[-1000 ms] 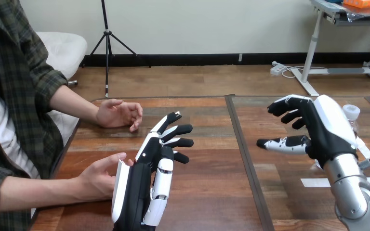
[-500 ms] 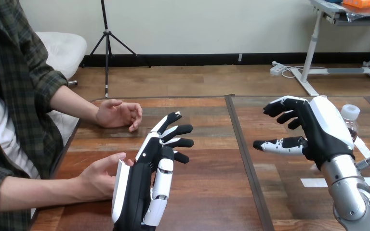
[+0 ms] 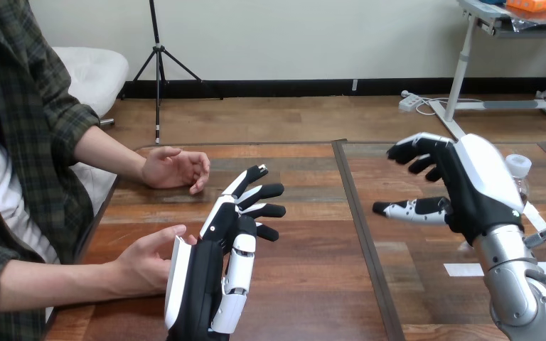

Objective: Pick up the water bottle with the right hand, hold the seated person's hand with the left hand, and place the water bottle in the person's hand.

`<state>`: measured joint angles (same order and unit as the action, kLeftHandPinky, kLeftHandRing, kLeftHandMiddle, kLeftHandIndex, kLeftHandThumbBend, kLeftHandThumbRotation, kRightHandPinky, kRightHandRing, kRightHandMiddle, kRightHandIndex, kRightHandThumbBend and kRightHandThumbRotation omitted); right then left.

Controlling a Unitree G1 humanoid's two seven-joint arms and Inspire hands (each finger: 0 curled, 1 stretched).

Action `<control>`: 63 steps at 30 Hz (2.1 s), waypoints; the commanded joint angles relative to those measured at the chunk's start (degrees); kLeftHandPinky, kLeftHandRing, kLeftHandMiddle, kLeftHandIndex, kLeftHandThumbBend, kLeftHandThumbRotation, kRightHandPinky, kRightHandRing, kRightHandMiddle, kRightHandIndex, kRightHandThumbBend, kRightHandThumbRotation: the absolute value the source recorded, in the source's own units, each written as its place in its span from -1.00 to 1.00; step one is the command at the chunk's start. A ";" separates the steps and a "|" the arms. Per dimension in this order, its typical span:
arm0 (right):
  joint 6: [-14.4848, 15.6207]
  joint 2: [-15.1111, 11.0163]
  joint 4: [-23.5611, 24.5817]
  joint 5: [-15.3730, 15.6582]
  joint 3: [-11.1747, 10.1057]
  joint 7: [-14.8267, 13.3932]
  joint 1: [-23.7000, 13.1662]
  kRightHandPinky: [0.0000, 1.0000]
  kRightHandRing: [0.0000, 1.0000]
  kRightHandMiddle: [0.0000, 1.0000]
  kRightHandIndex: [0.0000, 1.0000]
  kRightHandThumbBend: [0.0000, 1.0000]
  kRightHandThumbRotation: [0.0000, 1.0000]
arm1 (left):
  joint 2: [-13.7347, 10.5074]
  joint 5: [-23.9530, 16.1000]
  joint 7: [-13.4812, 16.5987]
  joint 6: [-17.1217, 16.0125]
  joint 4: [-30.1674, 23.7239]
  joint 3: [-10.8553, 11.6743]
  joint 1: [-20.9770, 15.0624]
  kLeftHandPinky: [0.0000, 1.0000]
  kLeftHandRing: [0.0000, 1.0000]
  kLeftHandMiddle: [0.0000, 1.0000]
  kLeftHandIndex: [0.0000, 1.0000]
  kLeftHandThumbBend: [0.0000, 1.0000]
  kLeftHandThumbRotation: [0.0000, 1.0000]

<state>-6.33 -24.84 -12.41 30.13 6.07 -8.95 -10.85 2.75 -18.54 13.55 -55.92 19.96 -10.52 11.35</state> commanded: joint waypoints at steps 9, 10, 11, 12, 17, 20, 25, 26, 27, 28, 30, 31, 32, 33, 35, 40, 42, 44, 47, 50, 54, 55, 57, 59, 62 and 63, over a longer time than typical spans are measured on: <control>-3.16 -1.44 0.89 6.28 -0.49 -7.90 -3.02 0.17 0.35 0.44 0.36 0.65 -1.00 | 0.66 -0.33 0.28 -0.77 -1.08 0.06 -2.15 0.06 0.36 0.53 0.71 -0.81 1.00; -3.25 -1.45 0.81 6.50 -0.50 -8.17 -3.05 0.17 0.35 0.44 0.36 0.65 -1.00 | 0.67 -0.35 0.30 -0.74 -1.10 0.07 -2.15 0.06 0.36 0.53 0.71 -0.81 1.00; -3.46 -1.59 0.63 7.24 -0.41 -9.09 -3.15 0.17 0.35 0.45 0.37 0.65 -1.00 | 0.69 -0.40 0.35 -0.72 -1.08 0.09 -2.16 0.06 0.36 0.53 0.71 -0.81 1.00; -3.62 -1.67 0.49 7.76 -0.34 -9.73 -3.23 0.17 0.36 0.45 0.36 0.65 -1.00 | 0.71 -0.43 0.38 -0.71 -1.06 0.10 -2.17 0.06 0.36 0.53 0.71 -0.81 1.00; -4.54 -2.55 -0.86 11.18 0.32 -13.16 -3.87 0.18 0.39 0.46 0.36 0.66 -1.00 | 0.76 -0.53 0.51 -0.69 -0.95 0.16 -2.26 0.06 0.36 0.53 0.71 -0.81 1.00; -4.17 -3.24 -1.60 13.95 0.94 -14.87 -4.37 0.21 0.43 0.47 0.36 0.65 -1.00 | 0.72 -0.33 0.43 -0.79 -0.82 0.13 -2.37 0.06 0.36 0.53 0.71 -0.82 1.00; 0.38 -3.70 -1.64 18.72 1.85 -14.31 -5.16 0.29 0.48 0.48 0.36 0.64 -1.00 | 0.73 -0.26 0.36 -0.48 -1.12 0.11 -2.23 0.07 0.36 0.53 0.71 -0.83 1.00; 1.76 -3.75 -1.45 19.52 2.01 -13.37 -5.30 0.38 0.53 0.51 0.38 0.62 -1.00 | 0.75 -0.24 0.36 -0.42 -1.18 0.11 -2.22 0.07 0.36 0.53 0.71 -0.83 1.00; 2.51 -3.76 -1.33 19.96 2.07 -12.79 -5.37 0.42 0.55 0.53 0.39 0.62 -1.00 | 0.75 -0.22 0.35 -0.40 -1.20 0.11 -2.23 0.07 0.36 0.53 0.71 -0.83 1.00; 2.97 -3.74 -1.24 20.23 2.11 -12.49 -5.40 0.45 0.57 0.53 0.40 0.61 -1.00 | 0.76 -0.21 0.35 -0.38 -1.21 0.12 -2.23 0.06 0.36 0.53 0.71 -0.84 1.00; 3.81 -3.91 -1.49 21.05 2.38 -12.26 -5.79 0.49 0.58 0.54 0.40 0.62 -1.00 | 0.68 -0.29 0.41 -0.70 -0.96 0.16 -2.37 0.06 0.36 0.53 0.71 -0.84 1.00; 5.05 -4.04 -1.24 21.61 2.60 -11.19 -5.96 0.49 0.58 0.54 0.40 0.63 -1.00 | 0.71 -0.33 0.47 -0.69 -0.97 0.19 -2.36 0.06 0.36 0.53 0.71 -0.84 1.00; 5.96 -4.12 -1.02 21.99 2.75 -10.40 -6.05 0.51 0.59 0.54 0.41 0.63 -1.00 | 0.75 -0.37 0.52 -0.67 -0.99 0.20 -2.34 0.06 0.35 0.53 0.71 -0.84 1.00; 6.58 -4.15 -0.81 22.19 2.86 -9.86 -6.08 0.52 0.59 0.55 0.41 0.63 -1.00 | 0.79 -0.39 0.55 -0.63 -1.02 0.21 -2.31 0.06 0.35 0.53 0.71 -0.84 1.00; 8.16 -4.25 -0.48 22.73 3.10 -8.47 -6.26 0.55 0.60 0.56 0.42 0.64 -1.00 | 0.78 -0.52 0.61 -0.67 -1.03 0.22 -2.31 0.06 0.35 0.53 0.71 -0.85 1.00; 11.50 -4.26 0.38 23.46 3.18 -5.48 -6.71 0.58 0.63 0.57 0.43 0.68 -1.00 | 0.62 -0.56 0.60 -0.93 -0.76 0.18 -2.45 0.06 0.35 0.53 0.71 -0.85 1.00; 12.22 -4.52 0.11 24.04 3.47 -5.18 -6.94 0.58 0.63 0.57 0.43 0.70 -1.00 | 0.60 -0.09 0.33 -0.90 -0.74 0.01 -2.39 0.06 0.35 0.53 0.71 -0.83 1.00; 12.64 -4.57 0.12 23.93 3.44 -4.82 -6.98 0.58 0.63 0.57 0.43 0.72 -1.00 | 0.60 -0.21 0.43 -1.03 -0.66 0.03 -2.42 0.06 0.36 0.53 0.71 -0.83 1.00; 13.58 -4.66 0.43 23.87 3.24 -3.92 -6.92 0.62 0.65 0.57 0.43 0.72 -1.00 | 0.66 -0.54 0.61 -1.12 -0.78 0.03 -2.21 0.07 0.35 0.53 0.71 -0.84 1.00; 14.43 -4.85 0.45 24.33 3.30 -3.65 -6.96 0.63 0.66 0.57 0.44 0.73 -1.00 | 0.70 -0.51 0.63 -1.18 -0.76 -0.02 -2.07 0.07 0.35 0.52 0.71 -0.82 1.00; 14.60 -5.22 0.29 24.42 3.24 -3.81 -6.88 0.64 0.66 0.55 0.42 0.73 -1.00 | 0.85 -0.67 0.78 -1.07 -0.91 -0.05 -1.89 0.07 0.35 0.52 0.70 -0.83 1.00; 14.71 -5.27 0.31 24.41 3.24 -3.69 -6.86 0.64 0.66 0.55 0.42 0.73 -1.00 | 0.89 -0.70 0.78 -0.96 -1.02 -0.06 -1.80 0.07 0.35 0.52 0.70 -0.82 1.00; 16.24 -5.29 0.57 25.00 3.38 -2.32 -6.94 0.64 0.66 0.55 0.43 0.72 -1.00 | 0.80 -0.32 0.51 -1.10 -0.90 -0.23 -1.84 0.07 0.35 0.52 0.70 -0.82 1.00; 16.05 -5.32 -0.04 24.88 3.22 -2.90 -7.03 0.64 0.66 0.56 0.43 0.72 -1.00 | 0.79 -0.25 0.51 -1.22 -0.80 -0.24 -1.86 0.07 0.35 0.52 0.71 -0.82 1.00; 15.82 -5.43 -0.55 24.79 3.17 -3.58 -7.05 0.62 0.65 0.55 0.43 0.74 -1.00 | 0.79 -0.24 0.51 -1.18 -0.86 -0.26 -1.77 0.07 0.35 0.53 0.71 -0.81 1.00; 15.86 -5.50 -0.77 24.82 3.20 -3.78 -7.08 0.61 0.64 0.55 0.42 0.75 -1.00 | 0.78 -0.21 0.47 -1.13 -0.90 -0.27 -1.74 0.07 0.35 0.53 0.71 -0.80 1.00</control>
<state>9.55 -28.40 -13.89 54.27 9.12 -11.60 -13.15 2.75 -18.66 13.88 -56.06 19.96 -10.61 11.35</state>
